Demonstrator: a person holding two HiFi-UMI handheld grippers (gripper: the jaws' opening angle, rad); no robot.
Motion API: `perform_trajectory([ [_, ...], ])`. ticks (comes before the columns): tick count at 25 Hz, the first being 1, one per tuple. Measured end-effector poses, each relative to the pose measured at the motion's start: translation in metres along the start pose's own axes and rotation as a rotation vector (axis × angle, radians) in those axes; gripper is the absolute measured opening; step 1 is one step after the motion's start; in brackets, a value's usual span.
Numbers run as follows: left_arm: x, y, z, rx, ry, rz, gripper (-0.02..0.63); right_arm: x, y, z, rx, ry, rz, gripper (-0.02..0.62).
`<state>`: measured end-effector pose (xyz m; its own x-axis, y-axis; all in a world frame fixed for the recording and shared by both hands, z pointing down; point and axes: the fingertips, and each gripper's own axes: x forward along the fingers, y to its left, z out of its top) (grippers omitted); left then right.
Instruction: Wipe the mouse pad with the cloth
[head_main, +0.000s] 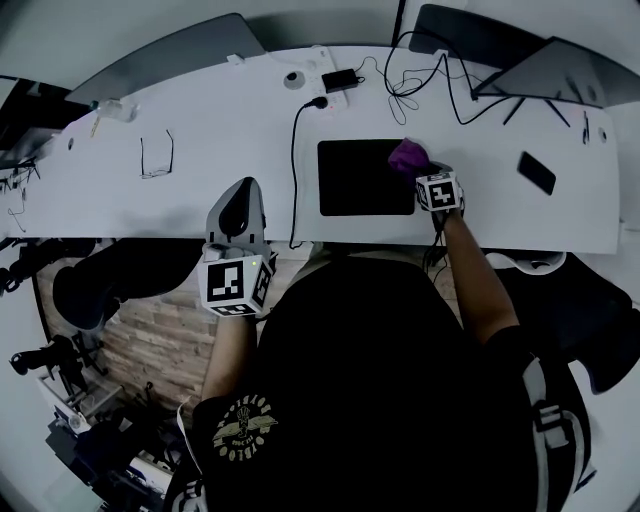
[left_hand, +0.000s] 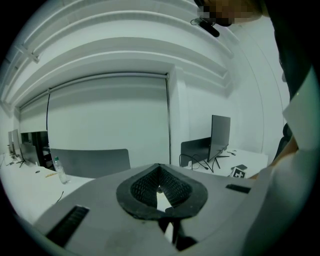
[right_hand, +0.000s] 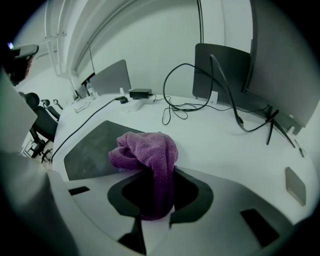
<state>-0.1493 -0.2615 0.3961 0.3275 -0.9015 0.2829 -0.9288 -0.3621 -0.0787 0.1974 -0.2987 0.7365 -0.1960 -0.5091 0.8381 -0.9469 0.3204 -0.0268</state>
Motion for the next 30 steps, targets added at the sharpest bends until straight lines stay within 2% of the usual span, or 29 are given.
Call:
perform_trajectory([
  [3, -0.004, -0.004, 0.006, 0.000, -0.020, 0.002, 0.002, -0.018, 0.002, 0.003, 0.006, -0.034, 0.010, 0.092],
  [7, -0.008, -0.007, 0.007, -0.017, -0.034, 0.007, 0.002, -0.048, 0.027, 0.019, -0.021, -0.108, 0.079, 0.092],
  [13, -0.021, -0.011, 0.004, -0.043, -0.058, 0.031, 0.002, -0.076, 0.101, 0.047, -0.153, -0.179, 0.234, 0.092],
  [17, -0.036, -0.010, -0.002, -0.058, -0.056, 0.068, 0.002, -0.082, 0.158, 0.056, -0.281, -0.201, 0.346, 0.092],
  [23, -0.066, 0.003, -0.019, -0.065, -0.031, 0.143, 0.002, -0.060, 0.220, 0.051, -0.400, -0.174, 0.457, 0.092],
  [27, -0.083, 0.009, -0.027, -0.076, -0.023, 0.187, 0.002, -0.037, 0.249, 0.039, -0.403, -0.123, 0.517, 0.092],
  [30, -0.089, 0.006, -0.031, -0.074, -0.014, 0.193, 0.002, -0.013, 0.258, 0.024, -0.403, -0.060, 0.519, 0.092],
])
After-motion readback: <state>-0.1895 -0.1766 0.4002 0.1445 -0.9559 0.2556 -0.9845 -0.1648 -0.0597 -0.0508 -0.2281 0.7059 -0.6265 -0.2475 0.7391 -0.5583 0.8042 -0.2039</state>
